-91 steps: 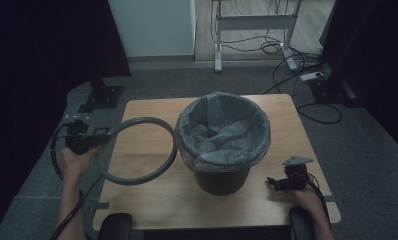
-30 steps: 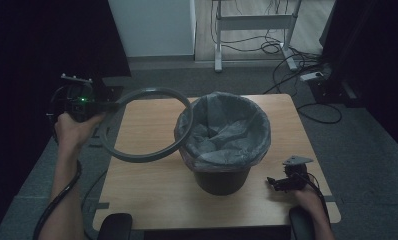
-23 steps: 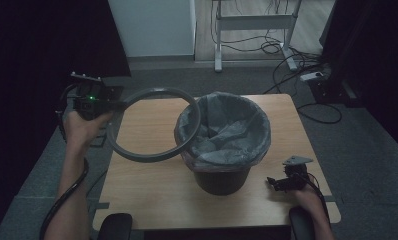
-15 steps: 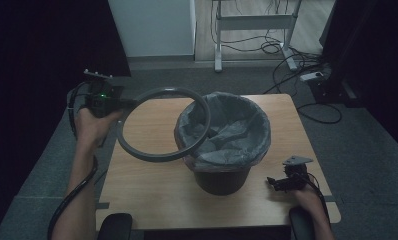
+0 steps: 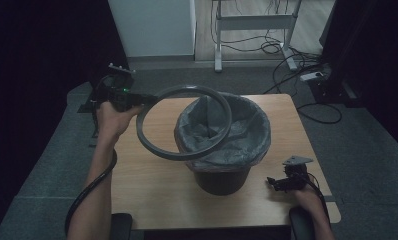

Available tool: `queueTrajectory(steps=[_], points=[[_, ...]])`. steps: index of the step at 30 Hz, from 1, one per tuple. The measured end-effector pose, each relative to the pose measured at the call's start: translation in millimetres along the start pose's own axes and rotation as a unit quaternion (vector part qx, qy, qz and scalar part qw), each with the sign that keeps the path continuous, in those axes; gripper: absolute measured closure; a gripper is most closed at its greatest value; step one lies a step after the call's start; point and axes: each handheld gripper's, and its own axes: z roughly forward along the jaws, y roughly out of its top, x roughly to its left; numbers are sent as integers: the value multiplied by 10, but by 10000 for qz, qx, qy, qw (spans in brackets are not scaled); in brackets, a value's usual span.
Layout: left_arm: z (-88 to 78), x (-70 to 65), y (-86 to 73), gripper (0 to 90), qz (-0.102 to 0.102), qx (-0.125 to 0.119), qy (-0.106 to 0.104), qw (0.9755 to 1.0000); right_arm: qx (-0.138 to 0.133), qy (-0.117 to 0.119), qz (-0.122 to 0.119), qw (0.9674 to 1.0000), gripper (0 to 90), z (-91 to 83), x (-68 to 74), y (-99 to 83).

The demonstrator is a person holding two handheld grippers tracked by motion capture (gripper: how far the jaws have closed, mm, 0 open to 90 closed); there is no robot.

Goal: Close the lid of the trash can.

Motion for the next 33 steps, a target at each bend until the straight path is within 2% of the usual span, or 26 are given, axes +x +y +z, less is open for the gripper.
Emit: queueTrajectory(steps=[14, 21, 26, 31, 33], points=[[442, -346, 218, 792, 308, 97, -361, 9988, 1, 0, 1, 10000, 0, 0, 0, 0], [644, -479, 276, 792, 410, 119, -464, 9980, -1, 0, 0, 10000, 0, 0, 0, -1], [760, -506, 277, 792, 417, 118, -453, 9980, 0, 0, 0, 10000, 0, 0, 0, -1], [819, -530, 270, 793, 492, 153, -339, 9981, 0, -1, 0, 10000, 0, 0, 0, -1], [819, -557, 269, 793, 590, 178, -238, 9978, 0, 0, 0, 10000, 0, 0, 0, -1]])
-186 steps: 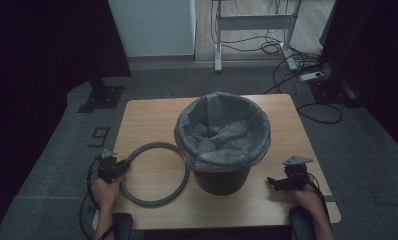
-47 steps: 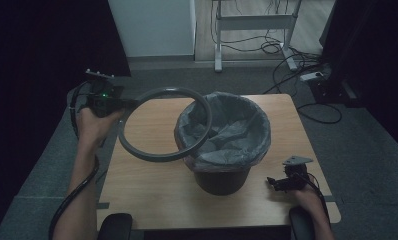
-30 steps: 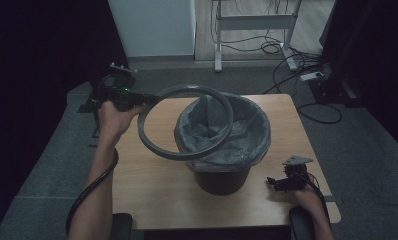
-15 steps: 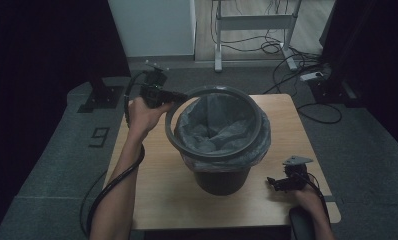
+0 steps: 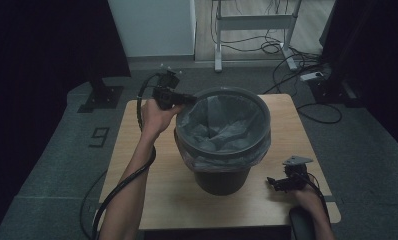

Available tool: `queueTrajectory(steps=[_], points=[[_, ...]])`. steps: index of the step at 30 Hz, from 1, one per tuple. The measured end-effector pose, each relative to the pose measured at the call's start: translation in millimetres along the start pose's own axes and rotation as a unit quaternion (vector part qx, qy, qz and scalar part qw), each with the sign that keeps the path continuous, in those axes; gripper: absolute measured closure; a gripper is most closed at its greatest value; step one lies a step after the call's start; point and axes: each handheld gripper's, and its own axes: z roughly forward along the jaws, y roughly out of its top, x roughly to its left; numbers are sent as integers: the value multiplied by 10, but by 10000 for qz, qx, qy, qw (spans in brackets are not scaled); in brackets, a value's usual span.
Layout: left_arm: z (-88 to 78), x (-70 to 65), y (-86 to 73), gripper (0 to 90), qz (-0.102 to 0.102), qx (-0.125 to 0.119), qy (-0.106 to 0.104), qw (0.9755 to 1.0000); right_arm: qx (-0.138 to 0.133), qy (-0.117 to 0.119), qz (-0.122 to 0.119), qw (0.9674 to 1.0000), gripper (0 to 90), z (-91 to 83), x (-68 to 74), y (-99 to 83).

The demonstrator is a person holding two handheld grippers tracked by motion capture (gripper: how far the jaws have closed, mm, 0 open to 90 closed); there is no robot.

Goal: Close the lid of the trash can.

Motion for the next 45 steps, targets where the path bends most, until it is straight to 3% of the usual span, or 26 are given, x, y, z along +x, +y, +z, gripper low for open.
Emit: queueTrajectory(steps=[5, 10, 20, 26, 30, 34, 39, 45], points=[[6, -49, 6, 792, 203, 114, 200, 9995, 0, 0, 0, 10000, 0, 0, 0, 0], [51, -125, 18, 789, 472, 288, 494, 9972, 0, -1, 1, 10000, 0, 0, 1, -1], [93, -177, 9, 785, 618, 377, 696, 9949, 0, -1, 0, 10000, 0, 0, 0, 0], [96, -149, -11, 758, 626, 292, 598, 9958, 0, -1, 1, 10000, 0, 0, 0, 0], [94, -80, -41, 541, 439, 76, 300, 9986, 0, 0, 2, 10000, 0, 0, 0, 0], [61, -51, -59, 390, 449, -28, 195, 9988, 1, 0, 1, 10000, 0, 0, 0, 0], [-28, -55, -89, 296, 554, -246, 45, 9981, -3, 5, 4, 10000, 0, 0, -2, 1], [-142, -98, -127, 188, 768, -358, 62, 9964, -6, 15, -3, 10000, 0, -1, -5, 0]])
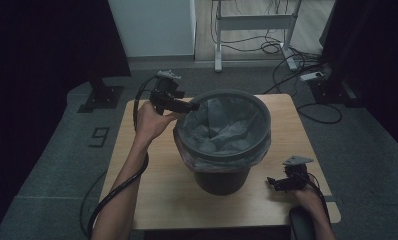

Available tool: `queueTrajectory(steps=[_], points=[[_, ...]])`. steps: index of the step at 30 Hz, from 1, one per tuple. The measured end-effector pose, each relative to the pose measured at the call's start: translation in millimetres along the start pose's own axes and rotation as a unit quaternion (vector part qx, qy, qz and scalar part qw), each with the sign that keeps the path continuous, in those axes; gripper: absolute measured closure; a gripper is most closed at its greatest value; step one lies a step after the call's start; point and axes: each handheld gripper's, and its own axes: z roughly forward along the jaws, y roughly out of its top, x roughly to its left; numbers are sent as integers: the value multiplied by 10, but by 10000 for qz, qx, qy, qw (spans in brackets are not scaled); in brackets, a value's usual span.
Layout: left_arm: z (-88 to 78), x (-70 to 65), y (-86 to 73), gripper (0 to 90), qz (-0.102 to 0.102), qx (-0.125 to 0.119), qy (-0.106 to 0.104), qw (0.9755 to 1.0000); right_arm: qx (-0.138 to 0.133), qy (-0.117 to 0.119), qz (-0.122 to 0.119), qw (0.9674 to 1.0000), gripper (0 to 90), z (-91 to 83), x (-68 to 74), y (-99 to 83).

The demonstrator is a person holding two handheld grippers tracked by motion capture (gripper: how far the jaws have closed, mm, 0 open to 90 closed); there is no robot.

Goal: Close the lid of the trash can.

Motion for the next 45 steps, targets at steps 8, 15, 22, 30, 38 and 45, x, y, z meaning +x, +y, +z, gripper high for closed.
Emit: queueTrajectory(steps=[8, 15, 22, 30, 38, 45], points=[[-203, -22, -73, 112, 111, -165, -2, 9998, 0, 7, -6, 10000, 0, -1, -2, 0], [-380, -10, -168, 26, 112, -263, 18, 9996, 4, 8, -9, 10000, 0, -2, -2, 0], [-527, 13, -300, 0, 71, -325, 95, 9994, 5, 7, -12, 10000, 0, -2, -3, 0], [-622, 61, -496, 0, -1, -372, 138, 9992, 9, 125, 50, 9999, 0, -17, -28, 2], [-763, 125, -751, 0, -37, -441, 284, 9986, 32, 129, 21, 9999, 0, -18, -26, 5], [-848, 211, -1031, 0, -132, -524, 391, 9978, -9, 80, -28, 10000, 0, -10, -21, -5]])
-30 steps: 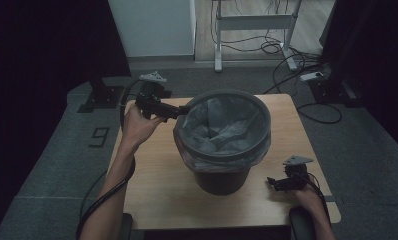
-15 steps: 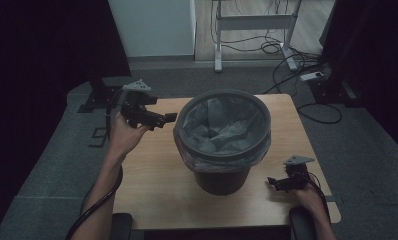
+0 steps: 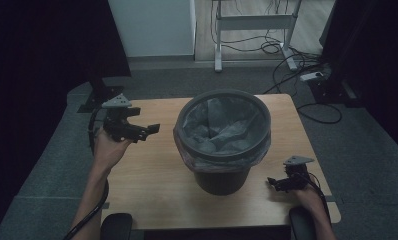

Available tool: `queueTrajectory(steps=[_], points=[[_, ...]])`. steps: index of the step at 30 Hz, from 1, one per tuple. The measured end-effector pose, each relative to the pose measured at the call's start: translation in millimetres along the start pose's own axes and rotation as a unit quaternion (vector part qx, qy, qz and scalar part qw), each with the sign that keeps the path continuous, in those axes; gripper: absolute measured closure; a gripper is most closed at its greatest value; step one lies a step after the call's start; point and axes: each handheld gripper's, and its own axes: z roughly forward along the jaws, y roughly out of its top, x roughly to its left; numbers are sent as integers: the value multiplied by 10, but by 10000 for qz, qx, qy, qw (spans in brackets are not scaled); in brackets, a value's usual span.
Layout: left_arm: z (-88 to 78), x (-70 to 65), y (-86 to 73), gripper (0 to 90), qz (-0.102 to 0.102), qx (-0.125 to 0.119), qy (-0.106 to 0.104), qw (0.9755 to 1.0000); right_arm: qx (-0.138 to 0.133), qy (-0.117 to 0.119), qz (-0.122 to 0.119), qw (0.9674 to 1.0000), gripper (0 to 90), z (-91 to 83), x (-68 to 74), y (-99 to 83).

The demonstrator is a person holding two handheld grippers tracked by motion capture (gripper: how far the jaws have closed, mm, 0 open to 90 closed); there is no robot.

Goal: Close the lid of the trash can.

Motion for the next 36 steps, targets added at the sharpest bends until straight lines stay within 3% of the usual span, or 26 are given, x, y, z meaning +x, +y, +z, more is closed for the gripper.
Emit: queueTrajectory(steps=[17, 25, 36], points=[[13, 211, -668, 0, -264, 85, 242, 9993, 23, -45, -29, 10000, 0, 4, 14, 0], [138, 271, -1007, 0, -453, 119, 245, 9986, 17, -50, -19, 10000, 0, 5, 17, -1], [382, 289, -1389, 0, -498, 307, 274, 9979, 17, -56, -11, 10000, 0, 5, 20, -1]])
